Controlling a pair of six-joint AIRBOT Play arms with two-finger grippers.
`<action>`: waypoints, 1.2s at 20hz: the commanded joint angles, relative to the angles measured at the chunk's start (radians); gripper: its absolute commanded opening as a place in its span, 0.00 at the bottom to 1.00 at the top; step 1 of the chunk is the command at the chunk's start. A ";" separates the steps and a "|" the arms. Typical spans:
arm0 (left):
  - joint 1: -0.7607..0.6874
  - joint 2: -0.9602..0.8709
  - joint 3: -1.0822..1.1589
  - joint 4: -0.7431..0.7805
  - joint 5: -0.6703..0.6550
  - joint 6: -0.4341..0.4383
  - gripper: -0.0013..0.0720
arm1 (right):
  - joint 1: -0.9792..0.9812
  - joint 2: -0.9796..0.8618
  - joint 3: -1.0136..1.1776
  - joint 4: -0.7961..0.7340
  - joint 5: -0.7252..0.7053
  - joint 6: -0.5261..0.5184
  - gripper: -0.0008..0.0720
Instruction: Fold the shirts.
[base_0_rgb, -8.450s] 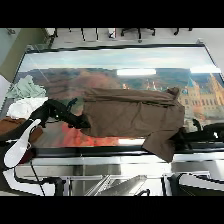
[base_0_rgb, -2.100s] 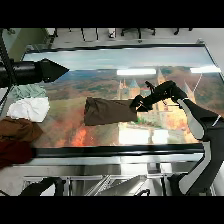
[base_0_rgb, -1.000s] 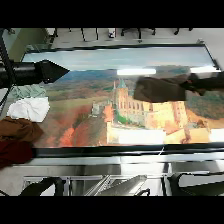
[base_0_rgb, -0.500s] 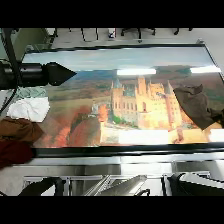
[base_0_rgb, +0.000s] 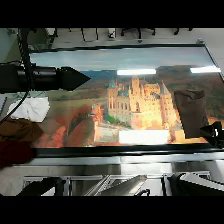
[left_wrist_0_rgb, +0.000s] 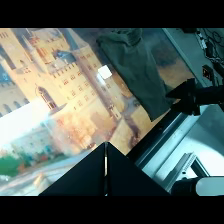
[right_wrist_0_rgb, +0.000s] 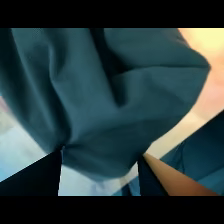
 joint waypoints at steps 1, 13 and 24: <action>-0.011 0.000 0.001 0.001 -0.004 0.000 0.03 | -0.003 0.026 0.091 -0.143 -0.184 0.163 0.71; 0.031 0.001 -0.011 0.001 -0.067 0.067 0.03 | 0.235 0.404 0.556 -0.006 -0.159 0.260 0.16; -0.141 0.216 -0.570 0.000 -0.179 0.096 0.03 | 1.180 0.745 -0.108 -0.089 0.220 0.337 0.04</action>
